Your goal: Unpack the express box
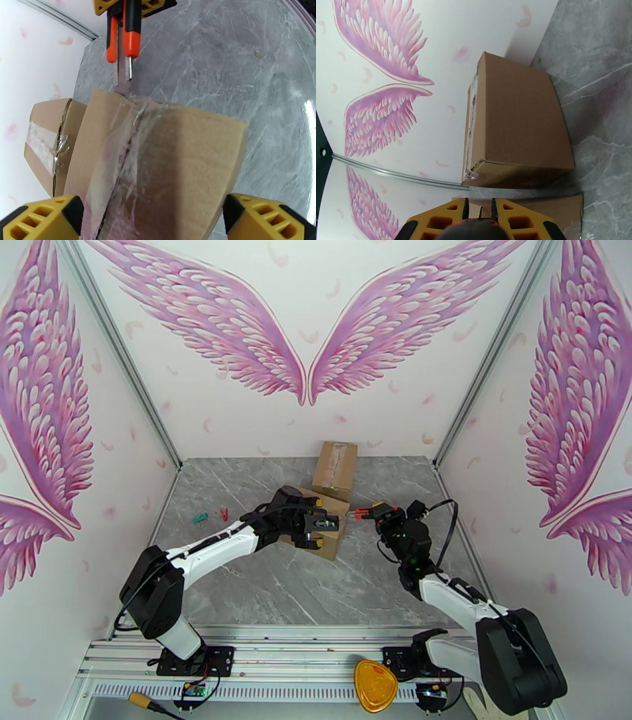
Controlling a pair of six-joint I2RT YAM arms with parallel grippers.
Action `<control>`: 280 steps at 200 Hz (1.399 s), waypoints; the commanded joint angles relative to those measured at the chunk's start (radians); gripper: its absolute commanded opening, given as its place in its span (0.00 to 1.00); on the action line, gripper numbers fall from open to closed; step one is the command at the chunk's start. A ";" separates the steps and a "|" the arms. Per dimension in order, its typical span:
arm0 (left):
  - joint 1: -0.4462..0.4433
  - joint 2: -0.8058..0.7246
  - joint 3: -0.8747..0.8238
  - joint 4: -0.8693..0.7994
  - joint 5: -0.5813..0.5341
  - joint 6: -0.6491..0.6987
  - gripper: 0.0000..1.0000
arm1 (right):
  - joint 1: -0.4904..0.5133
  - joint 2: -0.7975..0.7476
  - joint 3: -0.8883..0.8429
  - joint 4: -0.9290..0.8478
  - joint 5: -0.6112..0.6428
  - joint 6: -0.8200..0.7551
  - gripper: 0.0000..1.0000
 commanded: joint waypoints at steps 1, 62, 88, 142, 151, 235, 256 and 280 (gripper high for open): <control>0.007 0.018 -0.009 0.042 0.008 0.020 0.99 | 0.003 0.040 0.038 -0.028 -0.113 0.000 0.00; 0.060 0.024 0.037 -0.045 0.027 0.042 0.84 | -0.077 0.186 0.109 -0.007 -0.397 0.032 0.00; 0.078 0.011 0.031 -0.061 0.025 0.062 0.86 | -0.106 0.245 0.123 0.052 -0.520 0.072 0.00; 0.099 -0.015 0.005 -0.063 0.000 0.098 0.89 | -0.121 0.278 0.183 -0.004 -0.683 0.058 0.00; 0.102 -0.018 0.002 -0.062 0.001 0.100 0.90 | -0.124 0.270 0.195 -0.050 -0.693 0.037 0.00; 0.103 -0.008 0.024 -0.035 0.030 0.062 0.91 | -0.128 0.257 0.221 -0.171 -0.688 -0.018 0.00; 0.100 -0.001 0.027 -0.034 0.025 0.053 0.91 | -0.127 0.263 0.210 -0.125 -0.687 0.004 0.00; 0.086 0.003 0.037 -0.020 0.033 0.003 0.91 | -0.108 0.231 0.194 -0.103 -0.605 0.024 0.00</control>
